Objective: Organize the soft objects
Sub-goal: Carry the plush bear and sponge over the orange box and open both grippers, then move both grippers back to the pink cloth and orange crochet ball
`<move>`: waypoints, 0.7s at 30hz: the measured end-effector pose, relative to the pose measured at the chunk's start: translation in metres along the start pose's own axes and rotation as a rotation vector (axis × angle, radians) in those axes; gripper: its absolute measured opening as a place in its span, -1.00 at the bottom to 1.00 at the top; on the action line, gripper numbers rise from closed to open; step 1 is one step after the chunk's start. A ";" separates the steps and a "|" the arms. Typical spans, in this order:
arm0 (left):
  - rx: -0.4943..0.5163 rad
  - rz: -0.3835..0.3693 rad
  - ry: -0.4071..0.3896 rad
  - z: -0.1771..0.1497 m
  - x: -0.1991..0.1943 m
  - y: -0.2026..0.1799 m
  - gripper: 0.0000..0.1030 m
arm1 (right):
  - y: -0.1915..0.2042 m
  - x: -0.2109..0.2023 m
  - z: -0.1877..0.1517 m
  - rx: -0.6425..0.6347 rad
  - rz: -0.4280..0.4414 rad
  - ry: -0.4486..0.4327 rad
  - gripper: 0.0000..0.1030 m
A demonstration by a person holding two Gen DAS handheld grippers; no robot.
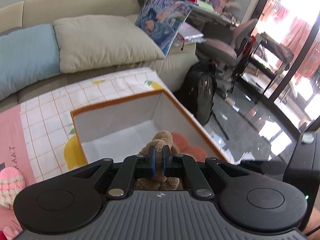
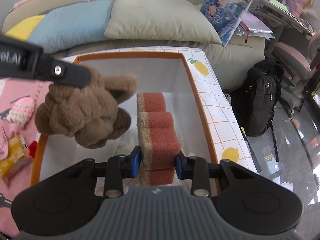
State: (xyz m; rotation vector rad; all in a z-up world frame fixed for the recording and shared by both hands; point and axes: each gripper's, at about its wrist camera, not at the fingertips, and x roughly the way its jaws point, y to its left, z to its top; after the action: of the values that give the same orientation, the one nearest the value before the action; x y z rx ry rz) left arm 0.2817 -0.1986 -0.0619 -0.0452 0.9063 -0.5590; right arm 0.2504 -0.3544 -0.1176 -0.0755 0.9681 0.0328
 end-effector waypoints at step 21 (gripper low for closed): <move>-0.029 -0.061 -0.013 -0.013 -0.032 0.000 0.17 | 0.008 -0.029 -0.008 -0.070 -0.013 0.028 0.18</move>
State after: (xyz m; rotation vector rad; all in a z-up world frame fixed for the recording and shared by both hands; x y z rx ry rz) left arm 0.2562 -0.1811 -0.0470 -0.1034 0.9028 -0.6020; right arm 0.2269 -0.3470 -0.0990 -0.1477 0.9948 0.0535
